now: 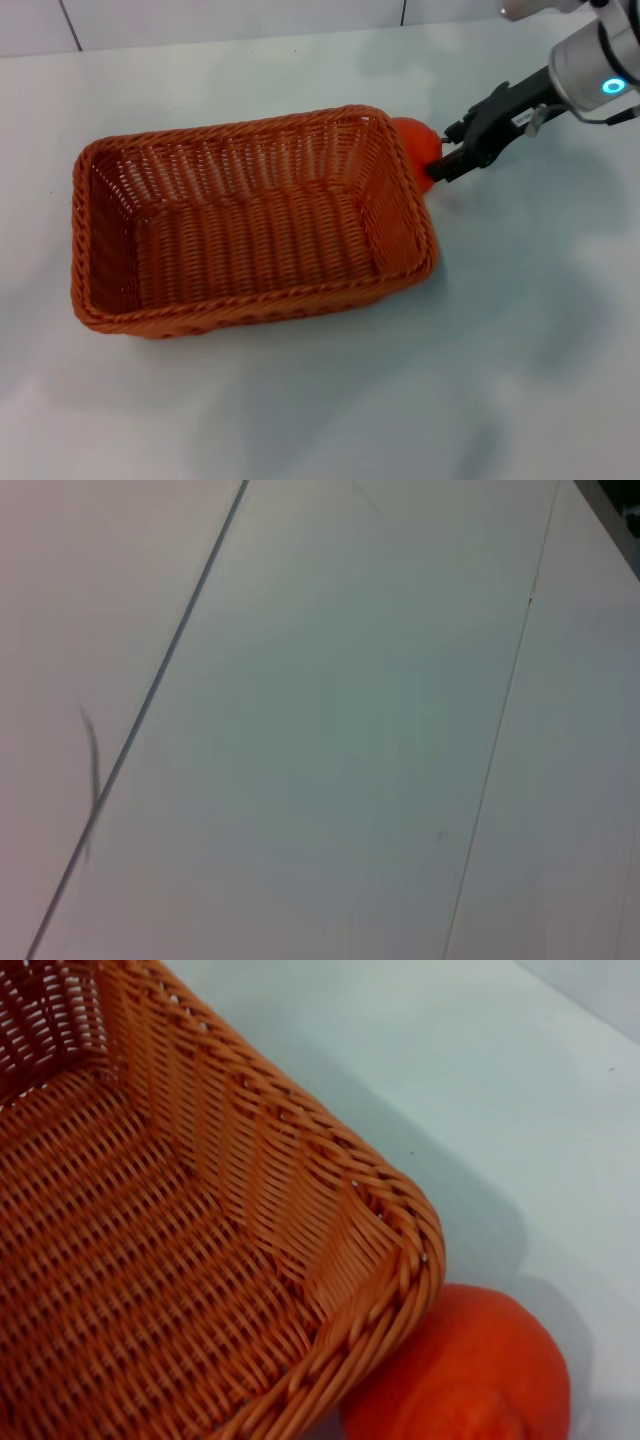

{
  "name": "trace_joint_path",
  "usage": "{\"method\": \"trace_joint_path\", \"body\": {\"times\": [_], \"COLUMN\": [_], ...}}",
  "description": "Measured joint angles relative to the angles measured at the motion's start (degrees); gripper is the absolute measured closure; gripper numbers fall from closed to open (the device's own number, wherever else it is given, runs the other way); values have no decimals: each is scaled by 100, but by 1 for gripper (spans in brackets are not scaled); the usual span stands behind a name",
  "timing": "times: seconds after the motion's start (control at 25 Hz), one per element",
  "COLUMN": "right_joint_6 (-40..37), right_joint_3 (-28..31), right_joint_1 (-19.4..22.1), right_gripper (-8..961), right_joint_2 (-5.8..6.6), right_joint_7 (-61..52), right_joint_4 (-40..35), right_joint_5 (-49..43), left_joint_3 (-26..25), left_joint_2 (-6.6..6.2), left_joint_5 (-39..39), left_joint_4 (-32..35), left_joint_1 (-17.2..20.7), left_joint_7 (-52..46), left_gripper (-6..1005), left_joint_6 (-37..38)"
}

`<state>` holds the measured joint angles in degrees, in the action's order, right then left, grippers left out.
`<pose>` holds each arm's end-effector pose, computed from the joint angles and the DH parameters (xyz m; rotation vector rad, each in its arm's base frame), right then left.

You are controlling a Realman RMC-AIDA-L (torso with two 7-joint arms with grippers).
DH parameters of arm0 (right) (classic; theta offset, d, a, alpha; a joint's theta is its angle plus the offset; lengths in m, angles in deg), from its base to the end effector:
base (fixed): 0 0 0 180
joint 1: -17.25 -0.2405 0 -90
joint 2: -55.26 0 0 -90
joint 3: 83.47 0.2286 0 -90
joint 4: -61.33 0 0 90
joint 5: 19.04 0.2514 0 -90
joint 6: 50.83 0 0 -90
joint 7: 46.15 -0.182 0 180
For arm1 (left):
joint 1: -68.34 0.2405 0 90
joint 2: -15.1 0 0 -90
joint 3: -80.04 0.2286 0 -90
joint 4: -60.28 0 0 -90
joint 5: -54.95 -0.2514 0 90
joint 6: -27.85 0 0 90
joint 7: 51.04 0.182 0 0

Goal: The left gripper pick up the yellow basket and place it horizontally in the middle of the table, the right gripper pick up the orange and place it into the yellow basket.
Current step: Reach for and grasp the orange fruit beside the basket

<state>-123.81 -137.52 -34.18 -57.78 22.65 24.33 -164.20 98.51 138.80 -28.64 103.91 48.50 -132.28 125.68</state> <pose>0.2209 0.4606 -0.0145 0.7195 2.8134 0.4856 -0.2753 0.3376 0.1180 -1.8892 -0.5967 -1.3897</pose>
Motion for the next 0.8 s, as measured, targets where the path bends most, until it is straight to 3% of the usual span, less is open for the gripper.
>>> {"method": "trace_joint_path", "body": {"times": [0.24,0.56,0.8], "right_joint_6": [239,364,364], "right_joint_3": [0,0,0], "right_joint_1": [-25,-25,-25], "right_gripper": [257,560,647], "right_joint_2": [-84,-136,-135], "right_joint_7": [61,141,149], "right_joint_4": [108,121,123], "right_joint_5": [-3,-4,0], "left_joint_3": [31,49,119], "left_joint_2": [-11,-6,-26], "left_joint_5": [0,-6,-49], "left_joint_4": [-74,-83,-156], "left_joint_1": [-41,-56,-68], "left_joint_7": [0,-9,-29], "left_gripper": [248,248,248], "left_joint_6": [-9,-28,-25]}}
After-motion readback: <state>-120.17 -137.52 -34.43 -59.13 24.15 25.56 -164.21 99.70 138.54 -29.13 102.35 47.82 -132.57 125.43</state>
